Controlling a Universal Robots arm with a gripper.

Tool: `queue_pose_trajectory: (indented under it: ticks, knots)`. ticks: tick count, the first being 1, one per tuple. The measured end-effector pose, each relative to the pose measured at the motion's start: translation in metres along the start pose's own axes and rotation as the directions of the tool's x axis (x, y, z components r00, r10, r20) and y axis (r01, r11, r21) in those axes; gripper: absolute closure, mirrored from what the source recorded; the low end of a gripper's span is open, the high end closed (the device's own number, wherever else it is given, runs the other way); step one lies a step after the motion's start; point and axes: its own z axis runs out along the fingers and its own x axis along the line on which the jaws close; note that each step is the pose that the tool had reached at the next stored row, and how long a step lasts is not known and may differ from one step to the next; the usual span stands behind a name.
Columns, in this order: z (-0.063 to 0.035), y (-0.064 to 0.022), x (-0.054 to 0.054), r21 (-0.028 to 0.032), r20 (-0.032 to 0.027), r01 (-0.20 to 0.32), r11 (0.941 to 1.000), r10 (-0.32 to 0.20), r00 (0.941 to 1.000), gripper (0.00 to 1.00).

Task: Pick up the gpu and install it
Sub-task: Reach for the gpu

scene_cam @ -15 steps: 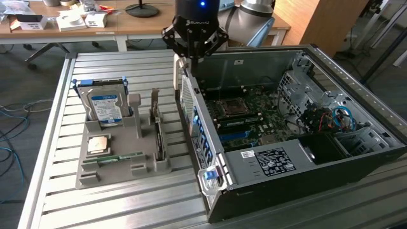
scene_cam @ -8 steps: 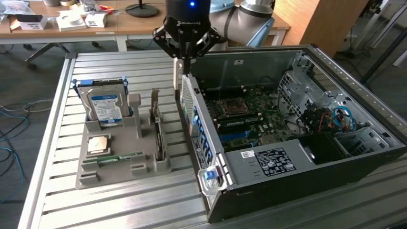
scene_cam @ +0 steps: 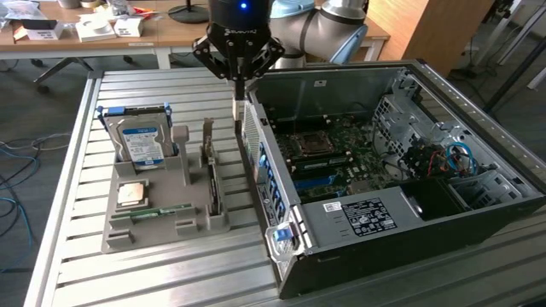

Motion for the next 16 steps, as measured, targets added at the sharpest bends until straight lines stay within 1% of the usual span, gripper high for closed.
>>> queue_pose_trajectory:
  ticks: [16]
  knots:
    - [0.0013,-0.0022,0.038,0.0001,0.0,-0.001,1.0,0.001,1.0,0.89]
